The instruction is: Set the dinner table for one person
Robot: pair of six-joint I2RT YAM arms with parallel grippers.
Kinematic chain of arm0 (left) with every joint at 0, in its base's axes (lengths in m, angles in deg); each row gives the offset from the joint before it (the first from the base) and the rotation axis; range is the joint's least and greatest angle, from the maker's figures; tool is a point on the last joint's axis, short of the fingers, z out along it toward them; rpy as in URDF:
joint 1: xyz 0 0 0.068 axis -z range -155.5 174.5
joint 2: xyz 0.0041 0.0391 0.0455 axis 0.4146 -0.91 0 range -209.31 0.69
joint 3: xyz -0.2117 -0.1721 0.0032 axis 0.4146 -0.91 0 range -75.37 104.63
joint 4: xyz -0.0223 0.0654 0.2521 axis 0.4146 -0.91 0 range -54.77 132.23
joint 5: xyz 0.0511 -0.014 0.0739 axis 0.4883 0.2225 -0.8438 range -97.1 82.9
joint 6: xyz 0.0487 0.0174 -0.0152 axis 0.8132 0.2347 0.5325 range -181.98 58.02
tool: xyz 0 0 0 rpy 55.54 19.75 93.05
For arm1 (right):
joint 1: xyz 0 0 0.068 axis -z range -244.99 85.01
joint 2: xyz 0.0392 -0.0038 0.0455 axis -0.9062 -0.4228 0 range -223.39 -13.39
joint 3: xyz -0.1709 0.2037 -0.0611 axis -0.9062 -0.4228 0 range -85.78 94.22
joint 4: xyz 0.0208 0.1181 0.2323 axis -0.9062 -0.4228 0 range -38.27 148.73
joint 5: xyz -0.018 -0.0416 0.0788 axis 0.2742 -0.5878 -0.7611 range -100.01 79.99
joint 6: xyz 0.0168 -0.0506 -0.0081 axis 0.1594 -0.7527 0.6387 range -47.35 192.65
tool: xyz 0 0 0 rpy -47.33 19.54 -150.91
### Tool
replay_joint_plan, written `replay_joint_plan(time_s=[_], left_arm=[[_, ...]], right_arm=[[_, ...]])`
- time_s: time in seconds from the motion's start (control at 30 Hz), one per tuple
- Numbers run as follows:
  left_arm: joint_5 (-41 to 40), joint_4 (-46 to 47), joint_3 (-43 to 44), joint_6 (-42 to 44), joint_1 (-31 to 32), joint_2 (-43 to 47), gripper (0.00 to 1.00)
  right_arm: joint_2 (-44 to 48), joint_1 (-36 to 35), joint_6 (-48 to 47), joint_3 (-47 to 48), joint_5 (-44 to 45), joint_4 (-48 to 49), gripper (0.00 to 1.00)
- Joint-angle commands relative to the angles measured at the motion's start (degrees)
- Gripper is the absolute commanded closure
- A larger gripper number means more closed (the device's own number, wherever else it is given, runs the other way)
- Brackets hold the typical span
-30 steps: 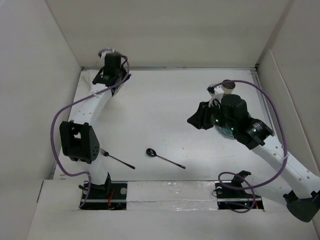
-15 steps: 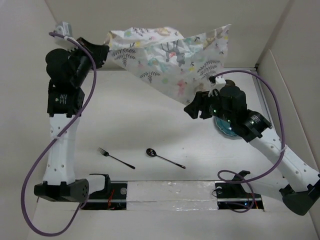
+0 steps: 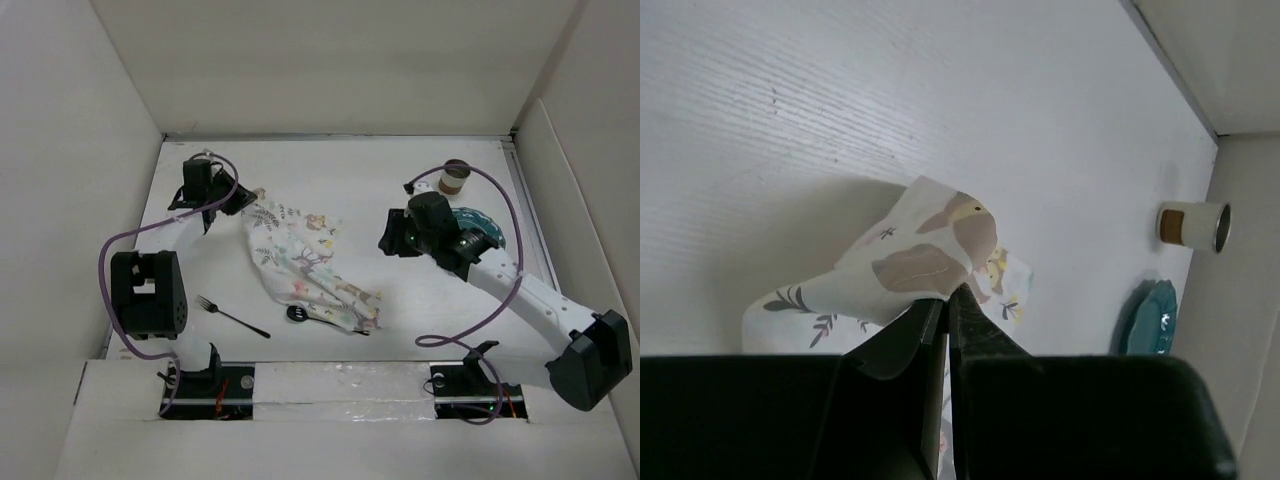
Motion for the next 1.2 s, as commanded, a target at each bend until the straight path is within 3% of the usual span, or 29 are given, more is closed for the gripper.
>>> replay_joint_plan(time_s=[0.0,0.07,0.13,0.2,0.23,0.27,0.37,0.7,0.9,1.0,1.1,1.17], left_arm=[[2.5,11.4,1.3,-3.5,-0.4,1.6,1.0],[1.9,11.5,0.9,-3.3,-0.4,2.5,1.0],[0.5,10.5,1.4,-2.0,-0.4,3.0,1.0],[0.2,9.8,1.7,-1.5,-0.4,3.4,1.0],[0.3,9.7,1.9,-1.2,-0.4,3.4,1.0],[0.2,9.4,2.0,-1.3,-0.4,3.3,1.0],[0.4,9.3,2.7,-1.5,-0.4,3.3,1.0],[3.3,11.1,4.0,-3.3,-0.4,1.9,1.0],[3.6,11.9,3.6,-3.8,-0.4,1.5,1.0],[3.4,12.1,3.4,-3.9,-0.4,1.1,1.0],[3.4,12.1,3.4,-4.1,-0.4,0.9,1.0],[3.4,12.2,3.4,-4.3,-0.4,0.9,1.0]], right_arm=[[-0.3,1.3,1.6,-2.0,4.2,1.7,0.55],[-0.9,1.9,1.7,-2.6,2.5,0.8,0.87],[-1.0,1.9,2.1,-4.8,-0.9,1.2,0.92],[-0.2,1.4,2.8,-7.6,-4.7,3.6,0.78],[0.0,1.4,3.1,-9.9,-6.4,4.0,0.66],[-0.1,0.8,3.2,-10.9,-7.2,4.5,0.43],[-0.8,0.8,2.9,-13.3,-11.7,5.8,0.28],[-9.0,-1.5,2.9,-14.0,-19.2,7.5,0.28],[-8.7,-1.5,4.6,-16.2,-18.5,7.2,0.45],[-8.0,-1.5,5.8,-17.5,-19.1,7.2,0.45],[-8.2,-1.5,6.1,-18.5,-19.0,7.9,0.35],[-8.8,-1.5,6.0,-18.6,-19.2,8.4,0.38]])
